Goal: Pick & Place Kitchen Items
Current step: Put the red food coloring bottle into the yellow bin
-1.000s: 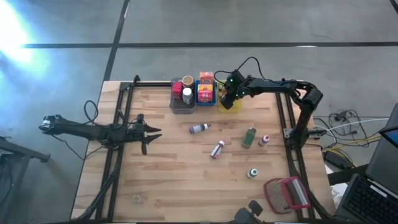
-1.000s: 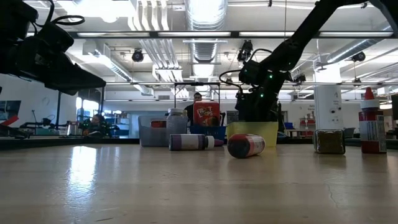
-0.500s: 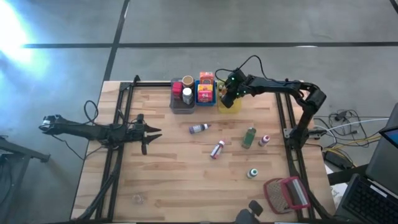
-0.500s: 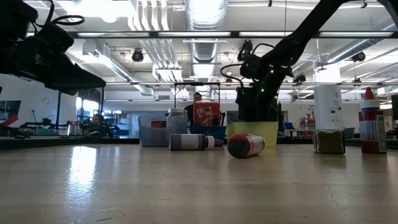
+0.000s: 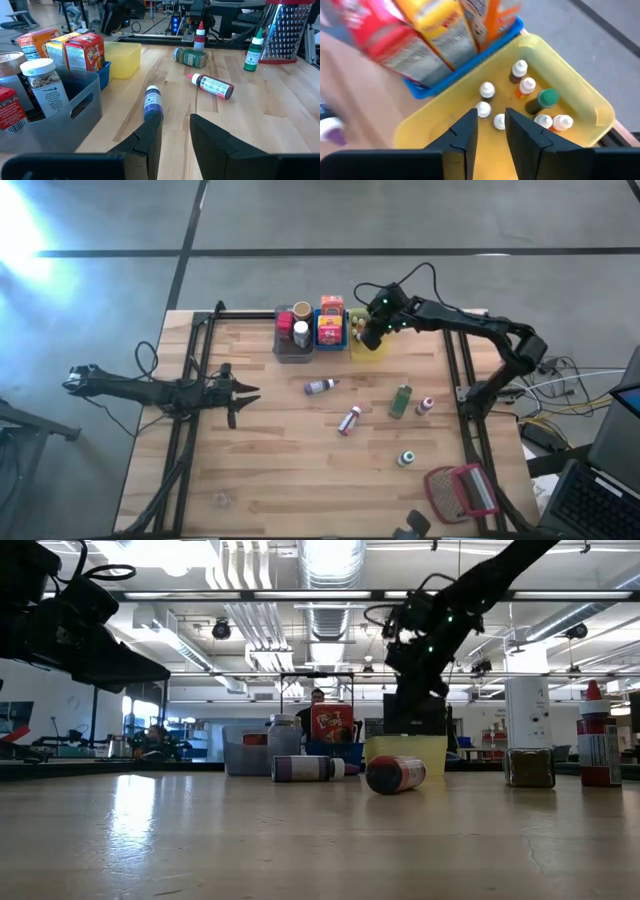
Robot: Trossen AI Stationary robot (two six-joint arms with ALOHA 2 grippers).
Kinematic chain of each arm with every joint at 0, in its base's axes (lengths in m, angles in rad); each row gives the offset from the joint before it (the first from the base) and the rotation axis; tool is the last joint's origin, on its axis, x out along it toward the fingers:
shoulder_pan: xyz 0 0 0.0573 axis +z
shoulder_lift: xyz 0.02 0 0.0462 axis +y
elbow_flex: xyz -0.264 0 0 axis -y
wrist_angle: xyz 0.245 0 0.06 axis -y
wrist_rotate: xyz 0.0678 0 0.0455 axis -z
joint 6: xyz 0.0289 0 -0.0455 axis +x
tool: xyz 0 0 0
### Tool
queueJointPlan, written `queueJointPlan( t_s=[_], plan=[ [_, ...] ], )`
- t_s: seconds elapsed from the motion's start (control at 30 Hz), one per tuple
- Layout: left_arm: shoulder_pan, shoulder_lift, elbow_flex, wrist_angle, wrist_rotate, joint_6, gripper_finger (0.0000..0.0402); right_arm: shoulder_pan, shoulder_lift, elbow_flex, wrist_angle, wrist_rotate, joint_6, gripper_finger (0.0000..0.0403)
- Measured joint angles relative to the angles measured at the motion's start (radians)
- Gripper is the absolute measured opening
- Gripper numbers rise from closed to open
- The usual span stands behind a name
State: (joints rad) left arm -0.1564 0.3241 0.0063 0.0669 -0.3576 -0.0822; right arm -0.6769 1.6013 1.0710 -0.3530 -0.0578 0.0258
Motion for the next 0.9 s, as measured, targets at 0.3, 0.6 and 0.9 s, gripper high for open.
queueJointPlan(
  t_s=[0.3,0.6,0.9],
  plan=[
    [0.000,0.000,0.000,0.000,0.000,0.000,0.0108,0.074,-0.162,0.000,-0.100,-0.003,-0.010,0.0112],
    [0.000,0.000,0.000,0.000,0.000,0.000,0.0108,0.216,-0.300,0.000,-0.225,-0.003,-0.021,0.0098],
    [0.000,0.000,0.000,0.000,0.000,0.000,0.0108,0.388,-0.400,0.000,-0.405,0.035,0.095,0.0063]
  ],
)
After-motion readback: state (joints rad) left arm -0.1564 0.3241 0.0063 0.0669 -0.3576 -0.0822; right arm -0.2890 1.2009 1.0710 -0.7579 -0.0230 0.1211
